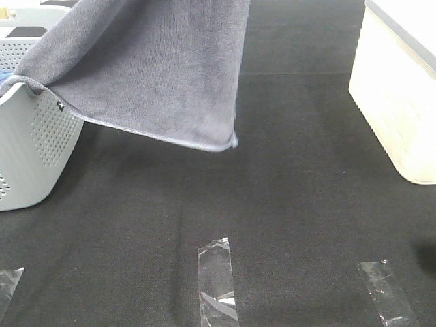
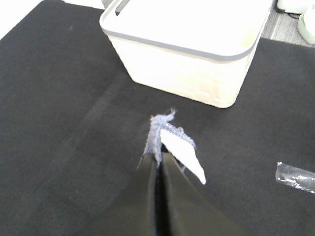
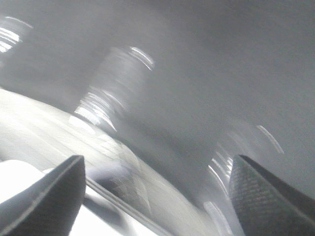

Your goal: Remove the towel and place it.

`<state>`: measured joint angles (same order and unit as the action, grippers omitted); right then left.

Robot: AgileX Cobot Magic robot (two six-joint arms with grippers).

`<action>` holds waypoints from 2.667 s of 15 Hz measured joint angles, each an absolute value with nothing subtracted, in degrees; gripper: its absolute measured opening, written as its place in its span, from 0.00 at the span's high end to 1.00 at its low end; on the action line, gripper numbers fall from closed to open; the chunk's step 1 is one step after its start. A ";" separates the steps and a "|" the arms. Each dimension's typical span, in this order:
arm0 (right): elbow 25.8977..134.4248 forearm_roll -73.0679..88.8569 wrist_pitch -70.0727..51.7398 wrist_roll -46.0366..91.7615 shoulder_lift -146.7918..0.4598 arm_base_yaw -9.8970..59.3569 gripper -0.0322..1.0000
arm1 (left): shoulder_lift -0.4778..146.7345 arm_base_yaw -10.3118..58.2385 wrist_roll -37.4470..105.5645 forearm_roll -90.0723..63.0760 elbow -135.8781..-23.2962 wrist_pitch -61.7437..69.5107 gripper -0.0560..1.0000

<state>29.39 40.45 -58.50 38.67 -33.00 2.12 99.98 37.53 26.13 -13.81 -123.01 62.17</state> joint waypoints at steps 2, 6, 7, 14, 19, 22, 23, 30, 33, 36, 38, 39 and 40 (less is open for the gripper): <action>29.39 57.87 -52.65 57.52 -39.36 2.12 0.24 | 99.12 37.53 26.13 -13.92 -123.01 61.59 0.95; 29.39 78.38 -51.91 82.33 -52.77 2.12 0.24 | 98.89 37.53 26.13 -14.04 -123.01 59.70 0.95; 29.39 83.08 -52.02 88.01 -57.12 2.12 0.24 | 98.89 37.53 26.13 -14.04 -123.01 59.76 0.95; 33.29 98.89 -59.87 111.84 -86.12 2.12 0.24 | 98.61 37.53 26.13 -14.04 -123.01 59.13 0.95; 43.95 99.64 -63.14 114.99 -103.36 6.59 0.24 | 98.49 37.53 26.13 -14.67 -123.01 58.44 0.95; 49.85 99.64 -63.48 114.76 -108.35 12.95 0.24 | 98.49 37.53 26.13 -14.67 -123.01 57.98 0.95; 50.76 99.69 -63.48 114.65 -108.63 14.09 0.24 | 98.49 37.53 26.18 -14.67 -123.01 57.58 0.95; 51.45 99.69 -65.20 114.42 -108.92 14.67 0.83 | 98.49 37.53 26.18 -14.67 -123.01 57.12 0.95; 51.45 99.69 -66.75 107.20 -108.92 14.67 0.97 | 98.49 37.53 25.44 -12.66 -123.01 56.95 0.95; 53.11 94.48 -60.22 94.65 -104.79 14.67 0.97 | 98.49 37.53 13.58 -0.40 -123.01 56.26 0.95; 58.67 79.24 -52.02 77.12 -99.52 14.67 0.97 | 99.29 37.53 3.84 10.43 -123.01 56.04 0.95; 62.28 69.61 -48.19 66.52 -97.12 14.73 0.97 | 100.38 37.53 0.00 15.58 -123.01 55.98 0.95; 66.52 59.36 -45.26 55.12 -95.68 14.73 0.97 | 101.76 37.53 -2.98 19.88 -123.01 55.52 0.95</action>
